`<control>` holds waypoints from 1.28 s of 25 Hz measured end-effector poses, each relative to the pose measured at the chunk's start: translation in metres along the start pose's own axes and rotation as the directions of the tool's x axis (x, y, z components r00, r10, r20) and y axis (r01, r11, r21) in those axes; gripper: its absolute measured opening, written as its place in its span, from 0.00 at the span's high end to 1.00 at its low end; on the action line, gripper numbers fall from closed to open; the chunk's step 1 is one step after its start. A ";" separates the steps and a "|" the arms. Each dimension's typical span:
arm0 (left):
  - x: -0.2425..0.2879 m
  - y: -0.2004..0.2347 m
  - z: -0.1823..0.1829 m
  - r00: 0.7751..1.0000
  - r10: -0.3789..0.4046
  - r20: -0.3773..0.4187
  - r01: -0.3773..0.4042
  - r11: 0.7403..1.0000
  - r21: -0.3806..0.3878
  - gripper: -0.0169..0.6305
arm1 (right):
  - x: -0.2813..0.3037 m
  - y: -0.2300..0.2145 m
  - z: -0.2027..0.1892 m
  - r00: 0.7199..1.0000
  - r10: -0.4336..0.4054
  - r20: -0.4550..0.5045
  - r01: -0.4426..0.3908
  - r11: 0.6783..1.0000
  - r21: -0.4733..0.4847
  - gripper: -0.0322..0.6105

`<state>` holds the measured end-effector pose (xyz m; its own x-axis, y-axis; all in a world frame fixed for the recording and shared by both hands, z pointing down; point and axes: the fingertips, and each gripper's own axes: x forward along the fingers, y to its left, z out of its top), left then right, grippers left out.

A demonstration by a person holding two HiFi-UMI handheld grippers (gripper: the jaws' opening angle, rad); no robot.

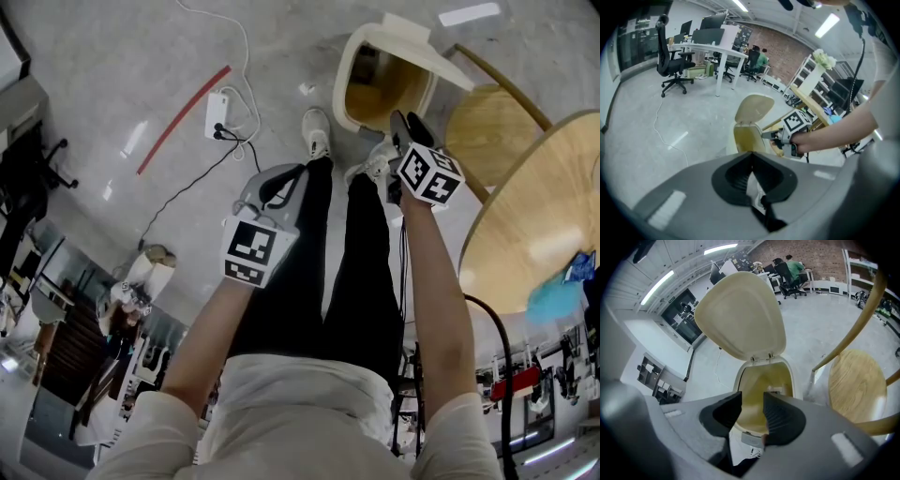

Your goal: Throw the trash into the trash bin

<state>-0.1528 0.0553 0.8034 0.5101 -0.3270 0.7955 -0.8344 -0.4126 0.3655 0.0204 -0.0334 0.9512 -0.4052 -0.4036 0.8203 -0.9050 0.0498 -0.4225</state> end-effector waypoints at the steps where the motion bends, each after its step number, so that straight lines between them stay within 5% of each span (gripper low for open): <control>1: -0.001 -0.001 0.003 1.000 0.000 0.004 0.000 1.000 0.002 0.97 | -0.003 0.002 0.002 1.000 0.002 0.002 -0.002 1.000 -0.004 0.74; 17: -0.032 -0.033 0.047 0.998 -0.011 0.069 0.006 0.998 0.070 0.97 | -0.067 0.033 0.004 1.000 0.013 0.013 -0.013 0.999 -0.044 0.93; 32: -0.077 -0.064 0.074 0.996 0.023 0.087 -0.029 0.997 0.074 0.97 | -0.159 0.073 0.033 0.993 0.098 0.064 -0.091 0.990 -0.105 0.95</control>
<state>-0.1229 0.0438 0.6826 0.5071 -0.4092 0.7586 -0.8313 -0.4644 0.3052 0.0229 0.0041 0.7776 -0.4826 -0.4544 0.7488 -0.8731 0.1820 -0.4523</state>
